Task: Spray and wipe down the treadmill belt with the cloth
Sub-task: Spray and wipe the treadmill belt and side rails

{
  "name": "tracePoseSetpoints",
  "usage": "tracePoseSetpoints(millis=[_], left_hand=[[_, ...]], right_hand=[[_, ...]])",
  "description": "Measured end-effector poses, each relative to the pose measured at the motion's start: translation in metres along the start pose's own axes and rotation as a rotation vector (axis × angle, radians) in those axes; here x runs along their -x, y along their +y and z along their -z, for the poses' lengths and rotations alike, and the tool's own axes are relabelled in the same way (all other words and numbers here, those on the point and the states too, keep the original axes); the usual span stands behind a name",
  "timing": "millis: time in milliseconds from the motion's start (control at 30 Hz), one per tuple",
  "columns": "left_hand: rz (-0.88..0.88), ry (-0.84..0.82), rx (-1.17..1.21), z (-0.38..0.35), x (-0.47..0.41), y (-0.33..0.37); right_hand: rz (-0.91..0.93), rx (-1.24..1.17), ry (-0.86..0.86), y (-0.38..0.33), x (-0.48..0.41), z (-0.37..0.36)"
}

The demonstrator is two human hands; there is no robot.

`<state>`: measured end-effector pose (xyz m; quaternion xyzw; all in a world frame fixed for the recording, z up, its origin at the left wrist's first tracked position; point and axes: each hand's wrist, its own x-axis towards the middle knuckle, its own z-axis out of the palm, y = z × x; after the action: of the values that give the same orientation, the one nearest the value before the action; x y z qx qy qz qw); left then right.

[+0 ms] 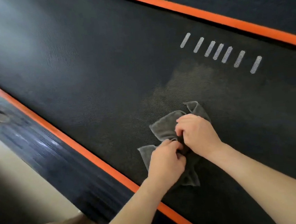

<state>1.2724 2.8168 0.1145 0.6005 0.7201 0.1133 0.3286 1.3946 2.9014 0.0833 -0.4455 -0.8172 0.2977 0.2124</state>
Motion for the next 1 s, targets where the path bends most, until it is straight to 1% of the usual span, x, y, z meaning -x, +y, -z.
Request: tracePoseSetpoints(millis=[33,100,133,167,234,267,300,334,434,567,667,901,1001], left_hand=[[0.016,0.088,0.045,0.004,-0.002,0.0],[0.129,0.323,0.082,0.022,-0.013,-0.007],[0.192,0.397,0.077,0.033,-0.018,-0.014],[0.232,0.421,0.047,0.04,-0.02,-0.021],[0.234,0.36,-0.082,0.042,-0.017,-0.032],[0.203,0.302,-0.16,0.036,-0.014,-0.036],[0.17,0.247,-0.228,0.026,-0.009,-0.039],[0.155,0.222,-0.268,0.018,-0.006,-0.04],[0.136,0.203,-0.253,0.006,-0.004,-0.032],[0.064,0.082,-0.203,-0.011,0.004,-0.001],[0.025,-0.001,-0.167,-0.035,0.007,0.029],[-0.159,-0.249,-0.12,-0.105,0.022,0.12],[-0.304,-0.391,-0.113,-0.137,0.036,0.16]], right_hand=[[-0.052,-0.043,0.055,-0.003,-0.003,0.005],[-0.099,-0.065,0.143,-0.01,-0.016,0.011],[-0.092,-0.013,0.135,-0.014,-0.023,0.01],[-0.083,0.08,0.073,-0.019,-0.027,0.006],[-0.08,0.25,-0.136,-0.029,-0.025,-0.006],[-0.088,0.282,-0.227,-0.032,-0.019,-0.012],[-0.092,0.283,-0.284,-0.034,-0.013,-0.015],[-0.09,0.277,-0.305,-0.035,-0.008,-0.018],[-0.072,0.253,-0.245,-0.03,0.009,-0.008],[-0.168,0.184,-0.239,-0.014,0.043,0.016],[-0.308,0.159,-0.159,0.0,0.072,0.035],[-0.688,0.244,0.067,0.043,0.165,0.077],[-0.868,0.266,0.22,0.059,0.216,0.101]])
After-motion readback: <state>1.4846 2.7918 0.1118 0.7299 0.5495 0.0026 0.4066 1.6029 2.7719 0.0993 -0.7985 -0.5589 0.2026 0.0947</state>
